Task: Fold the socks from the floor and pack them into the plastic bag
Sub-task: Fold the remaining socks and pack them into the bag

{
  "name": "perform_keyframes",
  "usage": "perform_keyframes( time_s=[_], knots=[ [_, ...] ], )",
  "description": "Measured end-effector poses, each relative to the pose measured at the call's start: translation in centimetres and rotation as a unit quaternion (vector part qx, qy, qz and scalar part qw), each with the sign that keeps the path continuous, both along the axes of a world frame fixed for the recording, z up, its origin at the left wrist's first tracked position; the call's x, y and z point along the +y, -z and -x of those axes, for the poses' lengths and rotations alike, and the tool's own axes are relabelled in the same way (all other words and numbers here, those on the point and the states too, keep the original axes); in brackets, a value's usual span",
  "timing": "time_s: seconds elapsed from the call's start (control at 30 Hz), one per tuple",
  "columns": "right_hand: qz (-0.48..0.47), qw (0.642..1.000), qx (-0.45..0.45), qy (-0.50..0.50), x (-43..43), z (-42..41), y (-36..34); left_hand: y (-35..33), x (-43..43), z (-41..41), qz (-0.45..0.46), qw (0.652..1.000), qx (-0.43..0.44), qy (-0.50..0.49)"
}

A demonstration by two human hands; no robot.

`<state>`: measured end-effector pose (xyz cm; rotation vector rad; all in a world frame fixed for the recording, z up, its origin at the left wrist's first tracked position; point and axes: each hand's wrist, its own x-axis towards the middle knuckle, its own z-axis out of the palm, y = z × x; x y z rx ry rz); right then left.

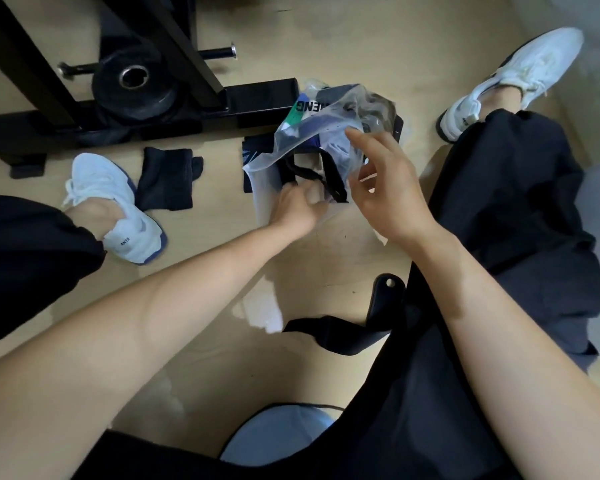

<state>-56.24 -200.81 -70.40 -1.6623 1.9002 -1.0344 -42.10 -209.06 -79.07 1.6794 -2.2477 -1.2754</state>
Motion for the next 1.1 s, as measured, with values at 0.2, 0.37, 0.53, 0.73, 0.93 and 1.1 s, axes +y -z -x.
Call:
perform_keyframes(
  time_s=[0.2,0.37,0.53,0.73,0.93,1.1],
  knots=[
    [-0.004,1.000,-0.014,-0.004,0.4,-0.3,-0.4,-2.2,3.6,-4.0,0.039,0.999,0.029,0.024],
    [-0.027,1.000,0.002,-0.003,1.0,-0.4,-0.6,-0.3,6.9,-7.2,0.134,0.977,0.094,0.137],
    [-0.066,0.998,0.015,0.010,2.5,-0.5,-1.0,4.0,10.2,-7.4,0.028,0.952,-0.056,0.300],
    [-0.165,0.985,0.012,-0.052,4.1,-0.6,-0.3,6.7,12.5,-7.5,0.017,0.893,-0.240,0.381],
    [-0.276,0.949,-0.022,-0.154,4.4,-2.4,0.9,3.9,10.6,-7.9,0.031,0.927,-0.151,0.341],
    [-0.378,0.898,-0.035,-0.223,4.4,-3.7,1.7,-3.5,6.7,-9.9,-0.011,0.973,0.010,0.231]
  ],
)
